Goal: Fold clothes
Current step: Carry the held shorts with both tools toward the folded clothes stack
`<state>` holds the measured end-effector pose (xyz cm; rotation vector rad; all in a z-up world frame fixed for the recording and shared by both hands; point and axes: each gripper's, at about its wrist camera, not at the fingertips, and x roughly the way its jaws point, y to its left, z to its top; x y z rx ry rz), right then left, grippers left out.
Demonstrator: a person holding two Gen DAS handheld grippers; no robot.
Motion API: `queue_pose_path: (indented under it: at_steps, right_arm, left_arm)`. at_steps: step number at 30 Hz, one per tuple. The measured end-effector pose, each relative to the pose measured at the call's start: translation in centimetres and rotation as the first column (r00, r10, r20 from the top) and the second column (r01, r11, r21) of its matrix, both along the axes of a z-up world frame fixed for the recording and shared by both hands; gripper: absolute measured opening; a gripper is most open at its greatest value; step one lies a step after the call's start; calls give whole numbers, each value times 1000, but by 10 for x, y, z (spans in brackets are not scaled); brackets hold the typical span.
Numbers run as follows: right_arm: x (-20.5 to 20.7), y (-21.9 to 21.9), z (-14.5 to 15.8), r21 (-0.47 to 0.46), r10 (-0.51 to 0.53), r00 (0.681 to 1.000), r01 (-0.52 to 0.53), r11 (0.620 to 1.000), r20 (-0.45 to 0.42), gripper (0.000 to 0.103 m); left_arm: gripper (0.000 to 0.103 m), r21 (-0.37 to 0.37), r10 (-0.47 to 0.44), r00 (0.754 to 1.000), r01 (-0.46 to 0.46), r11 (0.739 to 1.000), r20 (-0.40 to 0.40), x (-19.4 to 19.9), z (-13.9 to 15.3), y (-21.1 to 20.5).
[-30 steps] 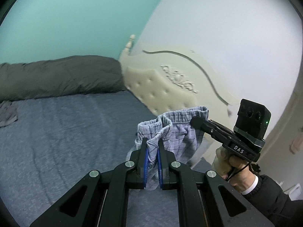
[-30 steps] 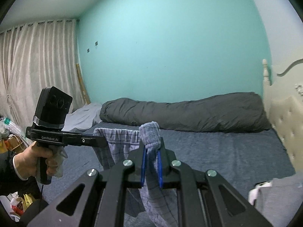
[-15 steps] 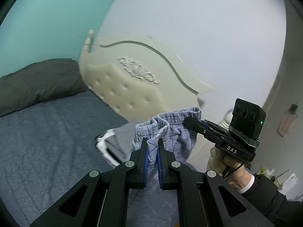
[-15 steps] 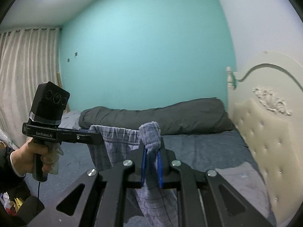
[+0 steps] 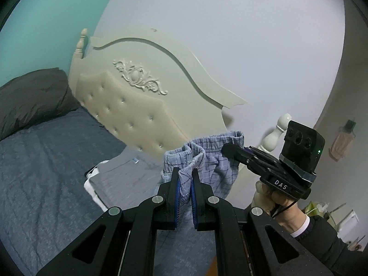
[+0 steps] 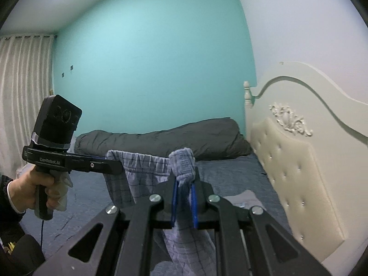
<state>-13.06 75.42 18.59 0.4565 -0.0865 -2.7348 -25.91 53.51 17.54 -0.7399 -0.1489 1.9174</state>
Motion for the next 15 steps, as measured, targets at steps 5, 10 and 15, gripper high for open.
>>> queue_pose_path:
  at_steps: [5,10,15]
  right_arm:
    - [0,23,-4,-7,-23,1000,23,1000,-1,9]
    - [-5,31,-7,-6,-27,1000,27,1000,-3,9]
    - [-11,35,-4,5,-18,1000,19,1000,-7,9]
  left_arm:
    - [8,-9,-8,1000,8,1000,3,-6,-1,19]
    - [8,-10,-8,1000,8,1000,9,-11,-4,26]
    - [8,-8,-24,1000,24,1000,-4,-10,2,30]
